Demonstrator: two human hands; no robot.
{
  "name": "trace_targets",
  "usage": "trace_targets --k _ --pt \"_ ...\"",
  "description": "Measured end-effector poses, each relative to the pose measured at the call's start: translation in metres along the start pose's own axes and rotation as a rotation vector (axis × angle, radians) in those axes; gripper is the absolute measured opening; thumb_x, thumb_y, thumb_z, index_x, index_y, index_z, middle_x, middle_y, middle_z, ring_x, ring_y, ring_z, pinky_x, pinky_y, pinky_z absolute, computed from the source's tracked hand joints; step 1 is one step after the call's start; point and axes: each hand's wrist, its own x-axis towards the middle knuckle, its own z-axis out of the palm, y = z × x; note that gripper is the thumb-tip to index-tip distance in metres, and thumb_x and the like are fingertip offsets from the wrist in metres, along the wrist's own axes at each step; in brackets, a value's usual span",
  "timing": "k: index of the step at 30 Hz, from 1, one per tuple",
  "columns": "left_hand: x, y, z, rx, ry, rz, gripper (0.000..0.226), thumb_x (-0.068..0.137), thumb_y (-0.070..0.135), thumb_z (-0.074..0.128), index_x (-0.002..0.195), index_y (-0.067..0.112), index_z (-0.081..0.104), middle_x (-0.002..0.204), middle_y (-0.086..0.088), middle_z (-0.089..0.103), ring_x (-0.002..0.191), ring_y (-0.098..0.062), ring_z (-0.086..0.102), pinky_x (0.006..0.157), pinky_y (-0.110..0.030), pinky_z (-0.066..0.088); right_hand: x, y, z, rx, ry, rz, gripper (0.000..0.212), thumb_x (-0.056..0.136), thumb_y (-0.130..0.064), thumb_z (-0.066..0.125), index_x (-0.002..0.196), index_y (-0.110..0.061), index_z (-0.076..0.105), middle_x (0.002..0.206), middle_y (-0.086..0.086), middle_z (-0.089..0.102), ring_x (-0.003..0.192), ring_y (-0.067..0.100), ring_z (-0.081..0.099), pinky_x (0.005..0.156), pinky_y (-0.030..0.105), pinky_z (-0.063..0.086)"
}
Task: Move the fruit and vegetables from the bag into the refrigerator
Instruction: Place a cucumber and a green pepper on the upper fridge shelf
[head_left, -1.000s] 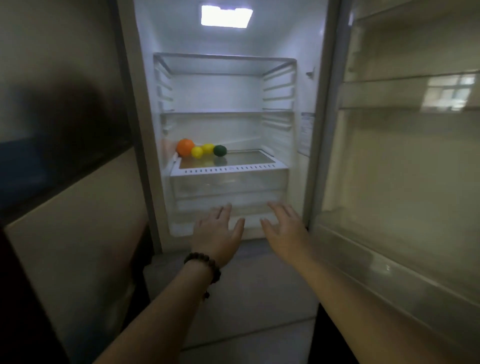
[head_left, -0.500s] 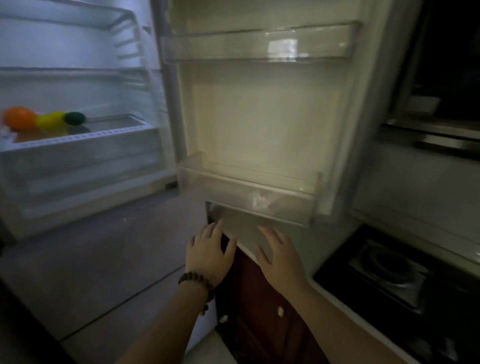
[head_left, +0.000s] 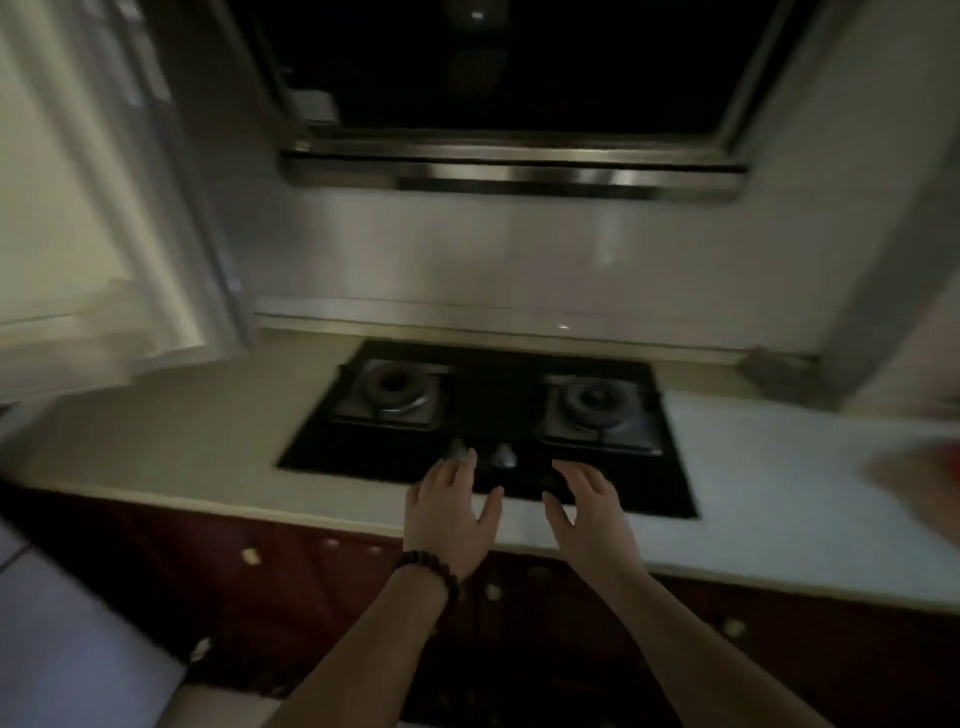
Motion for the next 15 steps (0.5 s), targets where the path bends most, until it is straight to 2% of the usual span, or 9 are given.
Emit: trace_targets --k 7,15 --pt "-0.020 0.186 0.090 -0.047 -0.179 0.357 0.063 0.093 0.054 0.032 0.147 0.023 0.022 0.152 0.001 0.029 0.142 -0.017 0.020 0.114 -0.039 0.021 -0.084 0.148 -0.131 -0.085 0.195 0.333 0.045 0.094 -0.037 0.048 0.136 -0.022 0.044 0.140 -0.001 0.044 0.130 0.018 0.038 0.104 0.035 0.040" --pt "-0.043 0.356 0.158 -0.073 -0.304 0.729 0.061 0.092 0.052 0.036 0.146 0.023 0.027 0.150 0.001 0.034 0.140 -0.016 0.025 0.113 -0.039 0.024 -0.153 0.242 -0.236 -0.111 0.442 0.620 0.042 0.093 -0.033 0.052 0.133 -0.021 0.047 0.137 -0.003 0.045 0.127 0.015 0.040 0.102 0.030 0.040"
